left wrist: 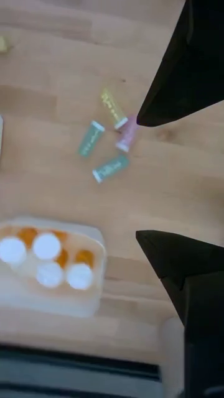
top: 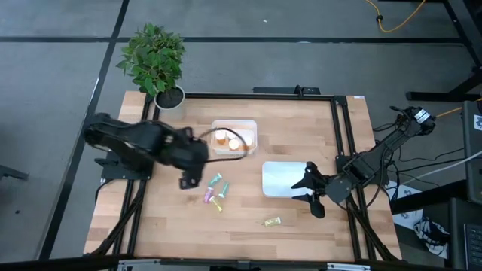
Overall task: Pick and place medicine bottles into bin by pill shape (circle, oval)
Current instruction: Put the small yellow pill bottle into the bottom white bin
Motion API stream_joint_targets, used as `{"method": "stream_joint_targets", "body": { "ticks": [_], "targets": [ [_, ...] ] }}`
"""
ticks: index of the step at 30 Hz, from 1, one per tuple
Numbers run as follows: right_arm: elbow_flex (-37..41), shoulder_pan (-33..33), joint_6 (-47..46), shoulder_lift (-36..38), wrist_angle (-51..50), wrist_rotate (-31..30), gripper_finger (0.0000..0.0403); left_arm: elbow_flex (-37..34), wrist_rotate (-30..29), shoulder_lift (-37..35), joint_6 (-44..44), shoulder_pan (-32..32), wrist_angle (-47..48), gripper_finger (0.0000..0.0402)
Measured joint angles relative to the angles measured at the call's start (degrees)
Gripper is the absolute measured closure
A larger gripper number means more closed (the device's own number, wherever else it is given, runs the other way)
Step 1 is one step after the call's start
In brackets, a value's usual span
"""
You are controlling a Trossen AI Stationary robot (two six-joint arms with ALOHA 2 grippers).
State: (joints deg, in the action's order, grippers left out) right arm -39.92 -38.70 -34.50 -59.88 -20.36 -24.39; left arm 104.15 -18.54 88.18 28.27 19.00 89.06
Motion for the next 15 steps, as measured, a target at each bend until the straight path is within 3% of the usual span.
{"method": "stream_joint_targets", "body": {
  "ticks": [8, 15],
  "targets": [
    [0.0, 0.0, 0.2, 0.0, 1.6, 0.0, 0.0227, -26.6, -3.2, -21.3, 8.7, 4.5, -13.0, 0.012],
    [0.0, 0.6, 0.5, 0.0, 3.4, 0.0, 0.0227, -49.8, -5.8, -38.5, 0.3, 4.7, -38.1, 0.012]
  ]
}}
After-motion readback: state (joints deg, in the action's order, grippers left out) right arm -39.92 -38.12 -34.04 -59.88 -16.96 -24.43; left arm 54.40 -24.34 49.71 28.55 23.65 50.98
